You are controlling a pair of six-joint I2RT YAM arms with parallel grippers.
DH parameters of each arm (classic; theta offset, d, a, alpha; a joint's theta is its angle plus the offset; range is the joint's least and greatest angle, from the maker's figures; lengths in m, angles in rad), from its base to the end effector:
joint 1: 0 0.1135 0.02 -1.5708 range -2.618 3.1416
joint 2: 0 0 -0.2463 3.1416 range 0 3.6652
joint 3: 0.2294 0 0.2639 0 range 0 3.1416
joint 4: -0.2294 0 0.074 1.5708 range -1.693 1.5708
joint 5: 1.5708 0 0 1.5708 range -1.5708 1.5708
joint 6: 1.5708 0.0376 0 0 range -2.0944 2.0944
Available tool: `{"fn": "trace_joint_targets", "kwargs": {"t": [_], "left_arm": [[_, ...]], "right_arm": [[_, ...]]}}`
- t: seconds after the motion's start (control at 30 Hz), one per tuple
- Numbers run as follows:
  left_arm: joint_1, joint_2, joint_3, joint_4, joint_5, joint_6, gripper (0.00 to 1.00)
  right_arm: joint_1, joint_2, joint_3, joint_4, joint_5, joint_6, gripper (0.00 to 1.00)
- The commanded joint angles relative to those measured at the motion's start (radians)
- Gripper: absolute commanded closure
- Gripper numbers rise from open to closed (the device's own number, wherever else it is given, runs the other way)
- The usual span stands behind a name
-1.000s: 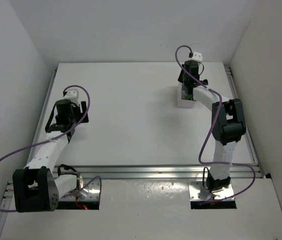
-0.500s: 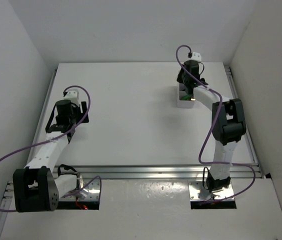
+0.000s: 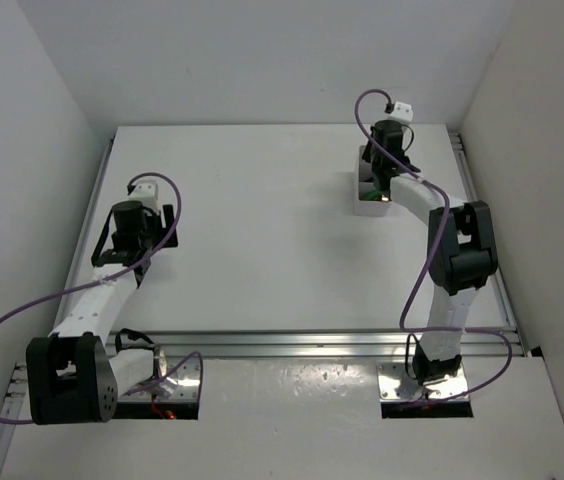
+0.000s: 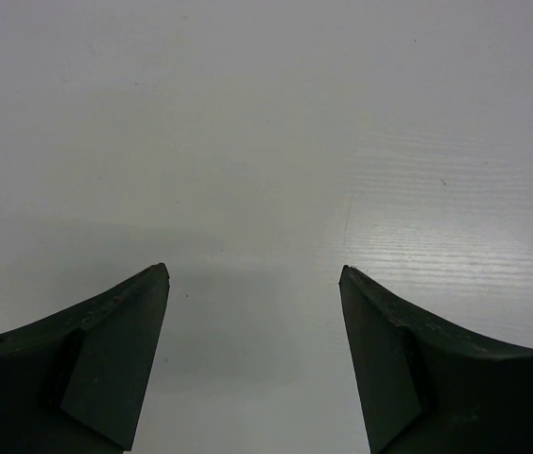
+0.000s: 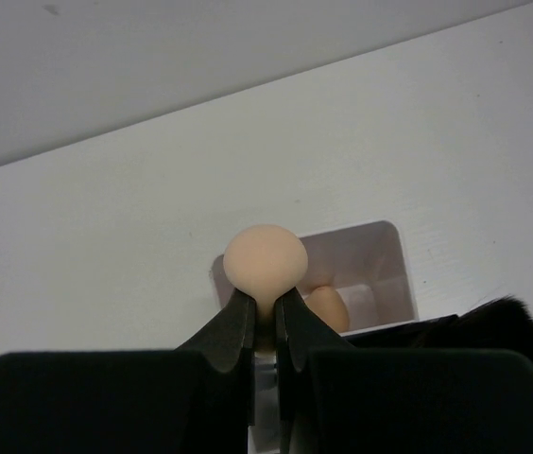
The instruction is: Organize the makeup
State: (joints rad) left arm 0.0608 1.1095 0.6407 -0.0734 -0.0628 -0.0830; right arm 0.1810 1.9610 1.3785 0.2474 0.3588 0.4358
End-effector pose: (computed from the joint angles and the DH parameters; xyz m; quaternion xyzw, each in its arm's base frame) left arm 0.2616 0.0183 0.2139 -0.0779 0.8669 0.0219 0.4920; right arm 0.4592 0.0706 0.2141 0.2044 0.7824 0.0344 0.5872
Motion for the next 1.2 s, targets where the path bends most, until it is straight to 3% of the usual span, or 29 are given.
{"fn": "trace_joint_targets", "kwargs": {"t": [0.0,0.3,0.4,0.5,0.53,0.63,0.73,0.9,1.17], "left_arm": [[0.011,-0.013,-0.006,0.027,0.012,0.005,0.21],[0.011,-0.022,-0.006,0.018,0.003,0.005,0.21],[0.011,-0.022,-0.006,0.009,0.003,0.005,0.21],[0.011,-0.022,-0.006,0.009,0.003,0.005,0.21],[0.011,-0.031,-0.006,0.009,0.003,0.005,0.21],[0.011,-0.031,-0.006,0.009,0.003,0.005,0.21],[0.011,-0.031,-0.006,0.009,-0.006,0.005,0.21],[0.011,-0.040,-0.006,0.009,-0.006,0.005,0.21],[0.011,-0.069,-0.006,0.009,-0.006,-0.004,0.21]], "right_arm": [[-0.015,-0.008,0.028,0.035,0.063,-0.026,1.00],[-0.026,0.071,0.063,0.052,0.075,-0.017,1.00],[-0.028,0.084,0.077,0.034,0.046,-0.012,0.93],[-0.025,0.084,0.073,0.012,0.031,0.013,0.80],[-0.025,0.075,0.059,0.027,0.023,0.012,0.69],[-0.026,0.044,0.028,0.049,0.005,0.009,0.51],[-0.025,0.018,0.028,0.044,-0.026,-0.016,0.43],[-0.026,-0.033,0.025,0.044,-0.041,-0.060,0.36],[-0.026,-0.125,0.022,0.000,-0.031,-0.059,0.36]]}}
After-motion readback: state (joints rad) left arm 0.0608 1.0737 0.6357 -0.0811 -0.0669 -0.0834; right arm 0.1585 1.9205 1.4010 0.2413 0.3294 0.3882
